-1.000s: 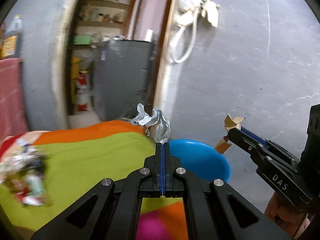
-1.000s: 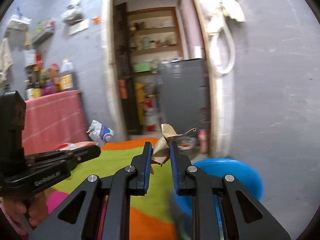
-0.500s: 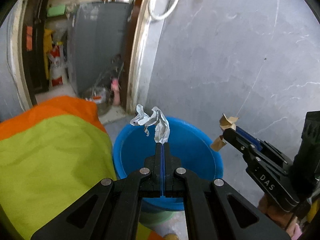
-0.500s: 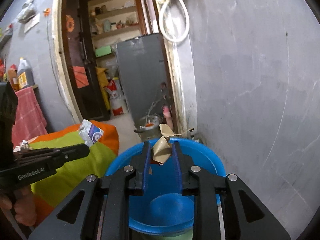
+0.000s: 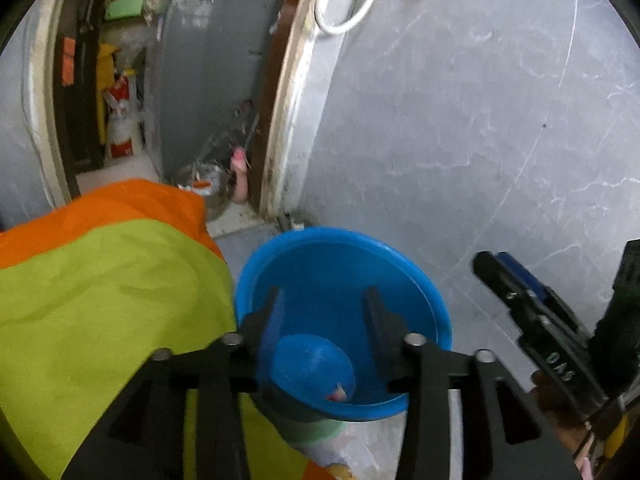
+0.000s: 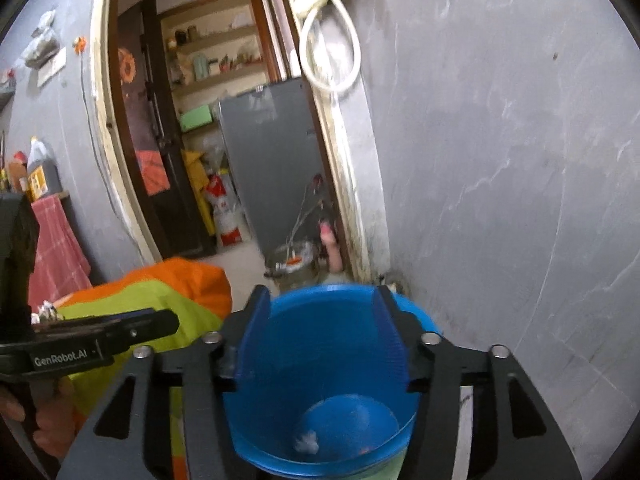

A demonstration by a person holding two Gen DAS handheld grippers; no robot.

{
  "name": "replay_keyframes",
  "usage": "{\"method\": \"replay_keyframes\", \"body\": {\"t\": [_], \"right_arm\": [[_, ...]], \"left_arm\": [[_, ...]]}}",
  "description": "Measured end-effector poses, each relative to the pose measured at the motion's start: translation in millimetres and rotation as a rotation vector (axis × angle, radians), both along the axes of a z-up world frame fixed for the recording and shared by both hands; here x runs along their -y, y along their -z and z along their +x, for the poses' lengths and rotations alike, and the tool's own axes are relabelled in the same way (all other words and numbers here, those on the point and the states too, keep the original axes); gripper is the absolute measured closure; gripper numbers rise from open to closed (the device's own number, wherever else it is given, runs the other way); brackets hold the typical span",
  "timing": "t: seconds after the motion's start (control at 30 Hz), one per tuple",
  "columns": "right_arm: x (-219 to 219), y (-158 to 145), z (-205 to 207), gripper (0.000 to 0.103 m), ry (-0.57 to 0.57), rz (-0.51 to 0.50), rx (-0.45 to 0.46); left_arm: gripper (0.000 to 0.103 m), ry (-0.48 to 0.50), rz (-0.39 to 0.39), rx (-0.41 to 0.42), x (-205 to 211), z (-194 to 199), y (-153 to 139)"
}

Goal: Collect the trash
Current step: 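Open both tools to drop the pieces into the blue bucket, then move both open tools back to the trash pile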

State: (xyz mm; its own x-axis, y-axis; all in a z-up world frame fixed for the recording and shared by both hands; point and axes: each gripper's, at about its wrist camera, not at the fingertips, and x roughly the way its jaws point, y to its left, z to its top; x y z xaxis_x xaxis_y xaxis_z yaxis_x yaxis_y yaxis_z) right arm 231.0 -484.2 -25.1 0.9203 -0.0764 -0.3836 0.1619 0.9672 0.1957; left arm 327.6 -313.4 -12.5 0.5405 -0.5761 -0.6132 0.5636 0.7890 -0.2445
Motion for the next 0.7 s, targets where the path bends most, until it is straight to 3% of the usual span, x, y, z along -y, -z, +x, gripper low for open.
{"method": "replay_keyframes", "body": {"t": [0.03, 0.07, 0.13, 0.2, 0.27, 0.4, 0.7], "right_arm": [[-2, -5, -2, 0.045, 0.004, -0.007, 0.014], [-3, -11, -5, 0.033, 0.010, -0.017, 0.029], [-10, -24, -17, 0.018, 0.015, -0.035, 0.070], [-16, -32, -24, 0.013, 0.014, -0.049, 0.097], [-24, -40, -31, 0.000, 0.010, -0.057, 0.119], [-45, -57, -44, 0.000, -0.009, -0.057, 0.168], [-109, -74, -61, 0.000, -0.098, -0.057, 0.226]], "left_arm": [[0.055, -0.008, -0.007, 0.012, -4, -4, -5], [0.047, -0.028, -0.018, 0.033, -12, -7, -10], [0.035, -0.057, -0.035, 0.061, -24, -16, -19], [0.017, -0.090, -0.057, 0.098, -40, -25, -30], [0.010, -0.130, -0.062, 0.143, -55, -35, -39], [0.005, -0.202, -0.067, 0.219, -89, -55, -56], [0.005, -0.375, -0.052, 0.298, -178, -98, -70]]}}
